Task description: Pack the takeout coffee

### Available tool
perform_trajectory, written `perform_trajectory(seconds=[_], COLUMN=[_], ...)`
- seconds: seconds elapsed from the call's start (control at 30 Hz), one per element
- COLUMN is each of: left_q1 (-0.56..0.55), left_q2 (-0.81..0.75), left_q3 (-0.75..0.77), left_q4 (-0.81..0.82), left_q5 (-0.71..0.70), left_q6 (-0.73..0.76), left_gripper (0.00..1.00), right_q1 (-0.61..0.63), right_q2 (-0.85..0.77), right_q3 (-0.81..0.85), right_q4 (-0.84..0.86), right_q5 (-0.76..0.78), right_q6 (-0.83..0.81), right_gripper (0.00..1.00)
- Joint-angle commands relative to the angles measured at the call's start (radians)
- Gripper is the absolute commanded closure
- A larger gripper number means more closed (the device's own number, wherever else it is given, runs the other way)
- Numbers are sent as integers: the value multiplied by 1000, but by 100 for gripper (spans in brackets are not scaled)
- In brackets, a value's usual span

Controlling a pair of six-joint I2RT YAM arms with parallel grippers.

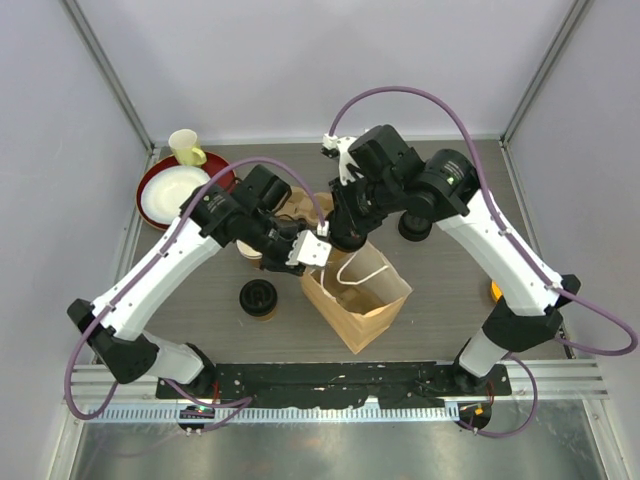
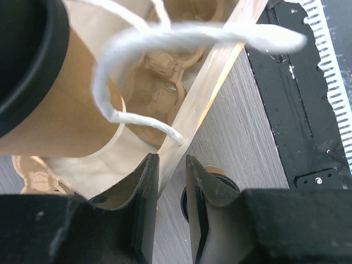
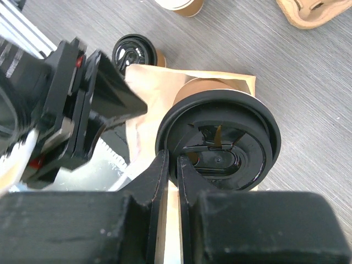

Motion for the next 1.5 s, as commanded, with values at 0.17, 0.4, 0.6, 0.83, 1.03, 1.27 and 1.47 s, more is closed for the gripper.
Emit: perform_trajectory(seconds=[0.17,0.4,0.6,0.83,1.03,1.27,1.47], left_q1=[-16,-16,-16,-16,-16,-16,-16], left_q2=[-46,-124,-156,-167,-161,-199,-276], left_q3=[-56,-130,-174,-216,-221,-245,-288], left_q4=[24,122,179,240,273,271,302], left_q5=[-13,18,54,58,74,84,45], left_q6=[64,53,53,46,39,18,-31], left_gripper=[95,100,100,100,100,100,40], right_q1=[7,15,21,38,102,101,101], right_q2=[93,89,101,124,192,207,212], right_q3=[15,-84,-157,-199,-145,-216,-257], right_q4=[-131,-58,-16,90,84,170,183], right_q5=[79,70,19,30,53,22,25], right_q6=[25,32,-19,-21,-60,-97,-117], right_gripper=[99,99,99,99,99,99,99])
